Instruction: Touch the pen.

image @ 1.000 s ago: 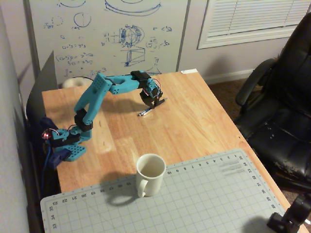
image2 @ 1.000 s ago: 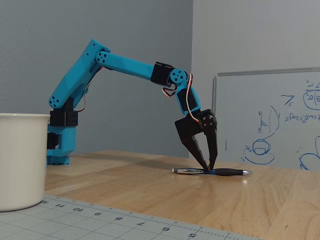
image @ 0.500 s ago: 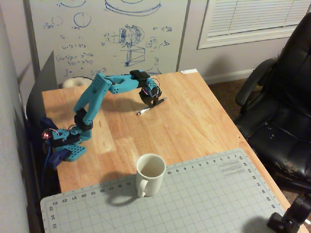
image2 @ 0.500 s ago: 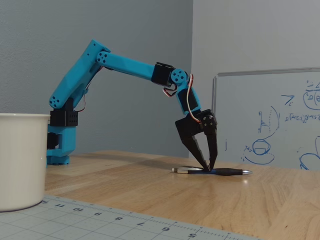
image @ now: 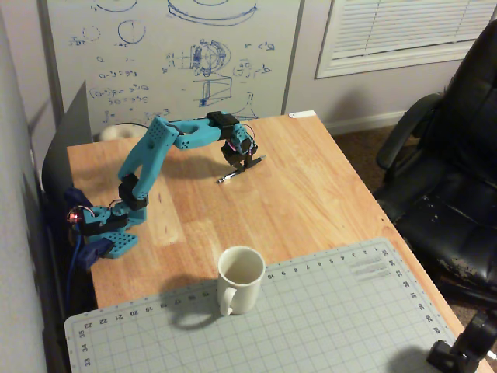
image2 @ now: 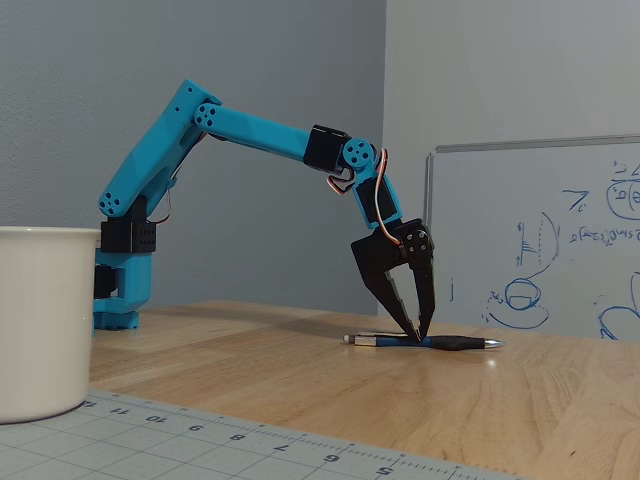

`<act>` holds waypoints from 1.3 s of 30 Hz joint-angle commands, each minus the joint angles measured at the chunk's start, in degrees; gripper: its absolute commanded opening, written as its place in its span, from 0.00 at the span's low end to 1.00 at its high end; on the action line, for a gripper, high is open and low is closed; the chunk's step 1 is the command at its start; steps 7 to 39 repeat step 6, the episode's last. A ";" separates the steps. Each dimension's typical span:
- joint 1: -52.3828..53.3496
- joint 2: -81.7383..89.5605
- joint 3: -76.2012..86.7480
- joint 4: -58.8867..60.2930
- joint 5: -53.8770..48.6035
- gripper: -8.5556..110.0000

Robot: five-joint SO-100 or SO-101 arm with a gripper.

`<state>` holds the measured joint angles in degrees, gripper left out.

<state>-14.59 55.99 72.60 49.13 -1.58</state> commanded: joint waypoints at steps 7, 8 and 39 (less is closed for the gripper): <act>-0.44 1.41 -4.66 -0.79 -0.35 0.08; -0.44 1.41 -4.66 -0.79 -0.35 0.08; -0.44 1.41 -4.66 -0.79 -0.35 0.08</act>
